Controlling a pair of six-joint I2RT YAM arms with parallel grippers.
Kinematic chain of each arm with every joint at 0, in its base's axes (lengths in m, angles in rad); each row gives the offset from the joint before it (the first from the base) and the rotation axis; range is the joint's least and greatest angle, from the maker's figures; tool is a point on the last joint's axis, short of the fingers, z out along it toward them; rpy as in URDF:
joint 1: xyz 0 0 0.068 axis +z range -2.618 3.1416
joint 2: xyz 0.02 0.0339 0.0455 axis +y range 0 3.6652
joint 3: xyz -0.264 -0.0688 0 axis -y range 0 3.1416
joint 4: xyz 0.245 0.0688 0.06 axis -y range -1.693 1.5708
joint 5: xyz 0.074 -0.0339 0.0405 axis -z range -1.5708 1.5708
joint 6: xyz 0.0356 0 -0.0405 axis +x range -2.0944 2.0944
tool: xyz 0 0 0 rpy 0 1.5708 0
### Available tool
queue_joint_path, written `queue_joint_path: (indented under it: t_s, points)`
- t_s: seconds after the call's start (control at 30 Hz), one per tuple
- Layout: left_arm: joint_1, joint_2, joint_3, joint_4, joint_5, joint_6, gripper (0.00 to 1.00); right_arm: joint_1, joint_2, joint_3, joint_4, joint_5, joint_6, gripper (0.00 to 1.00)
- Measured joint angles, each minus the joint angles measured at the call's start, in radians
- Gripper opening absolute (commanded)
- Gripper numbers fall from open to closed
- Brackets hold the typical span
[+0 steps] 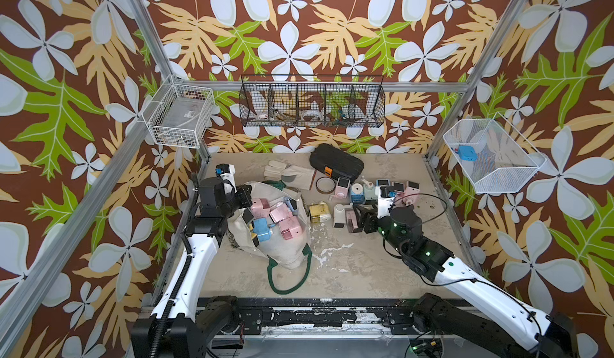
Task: Take out the pencil sharpeners from the tote bags
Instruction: Place the pencil sharpener at the center of the board, then pick up the pencil sharpener from the canvas bag.
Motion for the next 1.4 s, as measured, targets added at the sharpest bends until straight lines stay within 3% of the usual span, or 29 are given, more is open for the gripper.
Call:
queue_joint_path:
  t_s: [0.23, 0.4, 0.73, 0.93, 1.2, 1.4]
  points:
    - [0.000, 0.000, 0.000, 0.000, 0.000, 0.000, 0.00, 0.475, 0.152, 0.135, -0.010, 0.221, -0.095, 0.72]
    - [0.000, 0.000, 0.000, 0.000, 0.000, 0.000, 0.00, 0.649, 0.385, 0.290, -0.041, 0.322, -0.119, 0.67]
    - [0.000, -0.001, 0.000, 0.000, 0.000, 0.000, 0.00, 0.663, 0.720, 0.481, -0.108, 0.353, -0.075, 0.56]
    - [0.000, -0.001, 0.000, 0.000, 0.000, 0.000, 0.00, 0.551, 0.852, 0.559, -0.121, 0.291, -0.029, 0.52]
    - [0.000, -0.001, 0.000, 0.000, 0.000, 0.000, 0.00, 0.476, 1.052, 0.739, -0.172, 0.200, -0.012, 0.80]
    - [0.000, -0.001, 0.000, 0.000, 0.000, 0.000, 0.00, 0.427, 1.138, 0.819, -0.218, 0.192, -0.016, 0.87]
